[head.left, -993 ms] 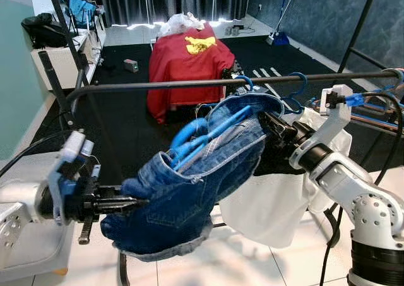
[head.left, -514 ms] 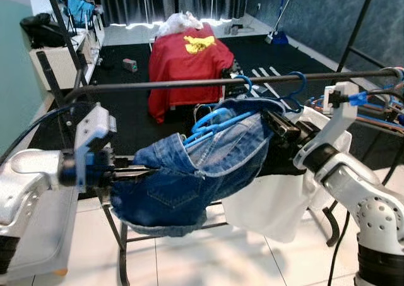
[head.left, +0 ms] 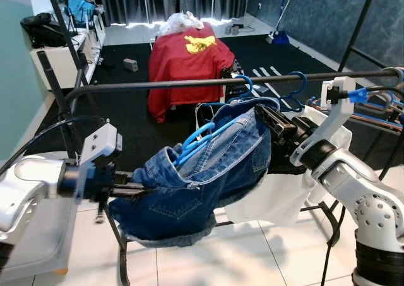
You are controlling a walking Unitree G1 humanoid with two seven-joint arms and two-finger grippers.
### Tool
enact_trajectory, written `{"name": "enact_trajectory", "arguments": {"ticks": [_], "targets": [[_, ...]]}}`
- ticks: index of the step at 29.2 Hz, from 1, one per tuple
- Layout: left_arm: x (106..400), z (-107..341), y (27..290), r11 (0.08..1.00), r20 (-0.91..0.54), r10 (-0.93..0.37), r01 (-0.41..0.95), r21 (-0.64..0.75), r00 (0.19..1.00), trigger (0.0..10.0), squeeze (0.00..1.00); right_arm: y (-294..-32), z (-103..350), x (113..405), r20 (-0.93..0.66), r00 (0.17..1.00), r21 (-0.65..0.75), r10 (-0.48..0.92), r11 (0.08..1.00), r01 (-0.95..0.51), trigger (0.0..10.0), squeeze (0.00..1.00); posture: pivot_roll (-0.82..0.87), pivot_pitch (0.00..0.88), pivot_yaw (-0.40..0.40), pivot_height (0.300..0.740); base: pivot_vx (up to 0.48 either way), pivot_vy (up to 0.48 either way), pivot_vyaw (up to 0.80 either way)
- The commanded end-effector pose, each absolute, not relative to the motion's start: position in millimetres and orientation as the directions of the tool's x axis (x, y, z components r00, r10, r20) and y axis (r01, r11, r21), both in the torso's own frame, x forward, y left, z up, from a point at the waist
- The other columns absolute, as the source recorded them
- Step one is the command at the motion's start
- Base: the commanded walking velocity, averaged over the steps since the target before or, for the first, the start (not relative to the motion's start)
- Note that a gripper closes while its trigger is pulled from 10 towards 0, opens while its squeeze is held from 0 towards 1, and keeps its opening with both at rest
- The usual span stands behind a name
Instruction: Hang hanger
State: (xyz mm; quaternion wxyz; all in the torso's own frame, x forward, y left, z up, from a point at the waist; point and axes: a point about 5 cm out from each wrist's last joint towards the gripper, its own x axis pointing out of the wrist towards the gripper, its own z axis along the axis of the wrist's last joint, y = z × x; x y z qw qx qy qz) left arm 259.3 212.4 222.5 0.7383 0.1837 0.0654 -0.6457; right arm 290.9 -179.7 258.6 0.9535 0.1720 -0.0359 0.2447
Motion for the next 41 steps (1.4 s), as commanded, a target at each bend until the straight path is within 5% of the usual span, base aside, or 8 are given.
{"name": "enact_trajectory", "arguments": {"ticks": [1,27,29,30,32,33,34,41], "targets": [[251.6,223.0,229.4,0.070,-0.412,-0.903,0.987,0.143,0.124,10.0,0.00,-216.6,272.8,290.0,0.224,0.934,0.304,0.279,0.890,-0.339,0.0,0.00,0.10,0.000,0.000,0.740,0.000,0.000,0.00],[272.8,247.8,263.1,0.408,0.128,-0.912,0.897,0.172,0.390,10.0,0.00,-247.3,242.8,283.7,0.093,0.989,0.341,0.119,0.929,-0.144,0.0,0.00,0.09,0.000,0.007,0.740,0.000,0.000,0.00],[288.0,241.9,236.3,0.440,0.175,-0.892,0.889,0.127,0.416,10.0,0.00,-205.6,228.0,282.0,0.002,0.944,0.271,0.330,0.908,-0.319,2.2,0.00,0.09,0.000,0.017,0.740,0.000,0.000,0.00],[293.4,238.6,221.4,0.431,0.161,-0.896,0.897,0.100,0.413,10.0,0.00,-184.7,221.6,277.6,-0.042,0.899,0.230,0.437,0.879,-0.417,10.0,0.00,0.09,0.000,0.014,0.740,0.000,0.000,0.00],[293.4,238.6,221.4,0.431,0.161,-0.896,0.897,0.100,0.413,10.0,0.00,-184.7,221.6,277.6,-0.042,0.899,0.230,0.437,0.879,-0.417,10.0,0.00,0.09,0.000,0.014,0.740,0.000,0.000,0.00],[300.4,234.5,210.8,0.438,0.099,-0.898,0.895,0.083,0.430,10.0,0.00,-171.2,215.6,271.7,-0.092,0.847,0.166,0.524,0.847,-0.506,10.0,0.83,0.09,0.000,0.015,0.740,0.000,0.000,0.00],[305.6,230.2,207.4,0.451,0.010,-0.892,0.889,0.077,0.452,10.0,0.00,-166.2,213.4,265.4,-0.120,0.807,0.110,0.579,0.815,-0.568,10.0,1.00,0.09,0.000,0.023,0.740,0.000,0.000,0.00],[309.9,231.7,212.2,0.440,-0.191,-0.869,0.890,0.119,0.456,10.0,0.00,-175.8,216.4,244.4,-0.135,0.724,0.009,0.677,0.731,-0.682,10.0,1.00,0.09,0.000,0.024,0.740,0.000,0.000,0.00]]}}
